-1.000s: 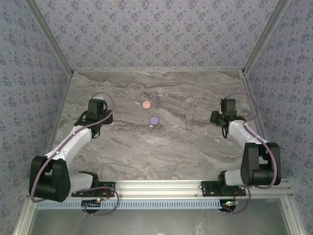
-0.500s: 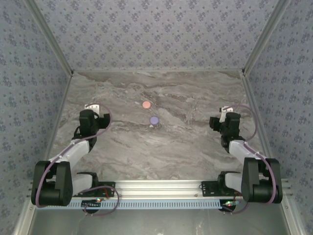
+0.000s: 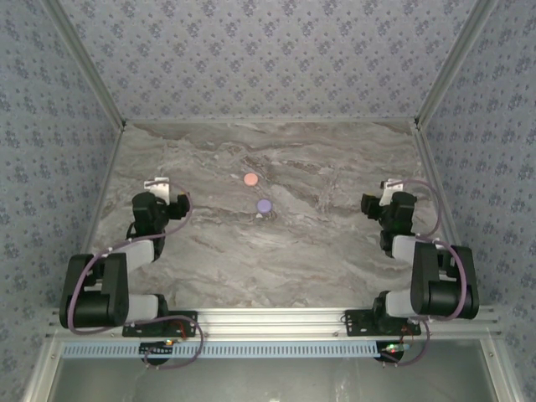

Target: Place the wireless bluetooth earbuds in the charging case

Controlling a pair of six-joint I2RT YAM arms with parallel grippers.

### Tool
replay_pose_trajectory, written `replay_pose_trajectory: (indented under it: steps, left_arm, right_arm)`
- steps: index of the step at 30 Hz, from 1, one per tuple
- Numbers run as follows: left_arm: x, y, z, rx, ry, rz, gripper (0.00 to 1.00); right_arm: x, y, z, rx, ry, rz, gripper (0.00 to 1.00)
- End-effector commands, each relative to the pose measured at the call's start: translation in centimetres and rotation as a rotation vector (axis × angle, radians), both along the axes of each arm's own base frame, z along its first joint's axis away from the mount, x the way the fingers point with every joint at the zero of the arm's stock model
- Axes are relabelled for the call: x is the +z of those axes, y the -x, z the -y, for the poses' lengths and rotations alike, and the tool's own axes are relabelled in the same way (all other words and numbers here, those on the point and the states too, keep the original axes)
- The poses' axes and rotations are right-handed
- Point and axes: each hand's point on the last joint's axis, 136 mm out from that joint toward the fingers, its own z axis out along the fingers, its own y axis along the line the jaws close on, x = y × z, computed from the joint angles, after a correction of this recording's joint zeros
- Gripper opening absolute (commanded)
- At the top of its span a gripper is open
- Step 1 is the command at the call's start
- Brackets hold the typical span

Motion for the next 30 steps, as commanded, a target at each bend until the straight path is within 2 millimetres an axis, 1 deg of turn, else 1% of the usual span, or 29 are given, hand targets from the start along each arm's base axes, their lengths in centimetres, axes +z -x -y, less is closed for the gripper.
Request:
replay_pose_trajectory:
  steps: [1, 5, 7, 8, 9, 10, 11, 12, 13, 14, 18, 30]
  left_arm:
    - [1.1, -0.8, 0.1, -0.032, 0.002, 0.069, 0.81]
    - [0.0, -1.0, -0.3, -0.018, 0.016, 0.075, 0.81]
    - [-0.6, -1.3, -0.3, -0.014, 0.015, 0.069, 0.81]
    - [-1.1, -1.5, -0.4, -0.011, 0.014, 0.057, 0.81]
    - [-1.5, -1.7, -0.6, 0.002, 0.013, 0.051, 0.82]
    - [-1.4, -1.9, -0.7, 0.009, 0.016, 0.051, 0.82]
    - [-1.7, -1.9, -0.7, 0.009, 0.012, 0.019, 0.83]
    - [-1.7, -2.4, -0.9, 0.024, 0.007, 0.016, 0.88]
    - [-1.9, -2.6, -1.6, 0.07, 0.01, -0.011, 0.98]
    - [-1.8, -2.7, -2.4, 0.114, 0.008, -0.012, 0.99]
    - [-1.9, -2.6, -2.3, 0.115, 0.003, -0.012, 0.99]
    - [-1.9, -2.6, -2.3, 0.116, 0.002, -0.013, 0.99]
  right_arm:
    - [1.4, -1.6, -0.1, 0.019, -0.014, 0.07, 0.61]
    - [1.0, -1.8, -0.9, 0.045, 0.012, 0.067, 0.62]
    - [0.3, -1.8, -1.3, 0.053, 0.035, 0.053, 0.63]
    - [-0.1, -2.0, -1.7, 0.068, 0.05, 0.055, 0.64]
    - [-0.1, -2.0, -1.7, 0.06, 0.066, 0.059, 0.66]
    - [-0.2, -1.9, -1.8, 0.061, 0.071, 0.05, 0.68]
    - [-0.1, -2.0, -1.8, 0.059, 0.072, 0.059, 0.73]
    - [-0.2, -1.9, -1.8, 0.059, 0.072, 0.051, 0.79]
    - [-0.1, -2.0, -1.8, 0.059, 0.071, 0.054, 0.97]
    - [-0.1, -2.0, -1.7, 0.057, 0.071, 0.052, 1.0]
    - [-0.2, -2.1, -1.2, 0.017, 0.076, 0.042, 1.0]
    - [-0.1, -2.1, -1.2, 0.016, 0.078, 0.043, 1.0]
